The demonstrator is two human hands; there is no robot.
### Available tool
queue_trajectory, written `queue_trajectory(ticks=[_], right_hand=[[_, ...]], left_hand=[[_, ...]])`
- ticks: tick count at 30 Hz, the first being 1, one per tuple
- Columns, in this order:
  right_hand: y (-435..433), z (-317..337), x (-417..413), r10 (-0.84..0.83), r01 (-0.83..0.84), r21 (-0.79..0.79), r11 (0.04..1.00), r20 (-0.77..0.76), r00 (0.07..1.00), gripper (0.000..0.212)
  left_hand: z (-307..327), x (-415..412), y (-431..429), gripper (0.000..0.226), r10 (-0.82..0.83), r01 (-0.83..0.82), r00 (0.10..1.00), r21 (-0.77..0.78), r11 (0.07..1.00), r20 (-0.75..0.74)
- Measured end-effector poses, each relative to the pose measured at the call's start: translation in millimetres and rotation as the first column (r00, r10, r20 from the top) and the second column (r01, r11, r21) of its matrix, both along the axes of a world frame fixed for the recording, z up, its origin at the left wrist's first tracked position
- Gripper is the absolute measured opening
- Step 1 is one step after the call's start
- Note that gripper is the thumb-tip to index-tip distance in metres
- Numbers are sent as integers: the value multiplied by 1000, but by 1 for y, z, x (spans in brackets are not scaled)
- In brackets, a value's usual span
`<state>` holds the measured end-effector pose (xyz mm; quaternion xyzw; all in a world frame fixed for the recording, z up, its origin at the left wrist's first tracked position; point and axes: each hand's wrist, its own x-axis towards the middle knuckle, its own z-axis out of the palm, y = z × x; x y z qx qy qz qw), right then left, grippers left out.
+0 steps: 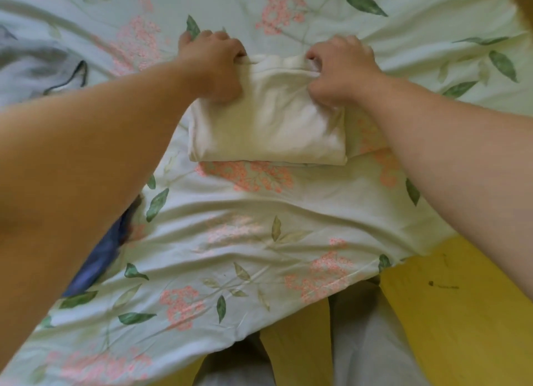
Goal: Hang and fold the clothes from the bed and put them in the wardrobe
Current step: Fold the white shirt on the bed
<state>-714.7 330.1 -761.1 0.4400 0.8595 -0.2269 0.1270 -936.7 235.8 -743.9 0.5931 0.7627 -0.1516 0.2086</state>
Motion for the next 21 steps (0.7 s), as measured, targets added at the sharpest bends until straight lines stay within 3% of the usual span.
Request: queue_trajectory(ticks=[2, 5, 9, 13, 17, 21], right_hand=[[5, 8, -11, 99, -99, -7, 995, 145, 984, 49], [10, 19, -28, 225, -204, -107, 973, 260, 939, 22], [4, 52, -33, 386, -354, -154, 922, 316, 867, 11], [-43, 138, -17, 474, -428, -204, 880, 356, 805, 14], [-134, 234, 18, 385, -347, -169, 923, 339, 859, 10], [-245, 318, 60, 126, -102, -87, 991, 339, 932, 9]], left_hand=[[7, 1, 12, 63, -39, 33, 998, -108, 994, -58], [23, 4, 23, 42, -138, 128, 990, -234, 964, -30], [60, 3, 10, 28, -284, 269, 958, -227, 936, -34], [131, 18, -54, 19, -317, 310, 949, -196, 930, 0], [195, 40, -148, 25, -234, 242, 967, -76, 967, 99], [256, 57, -235, 33, -267, 245, 945, 132, 960, 187]])
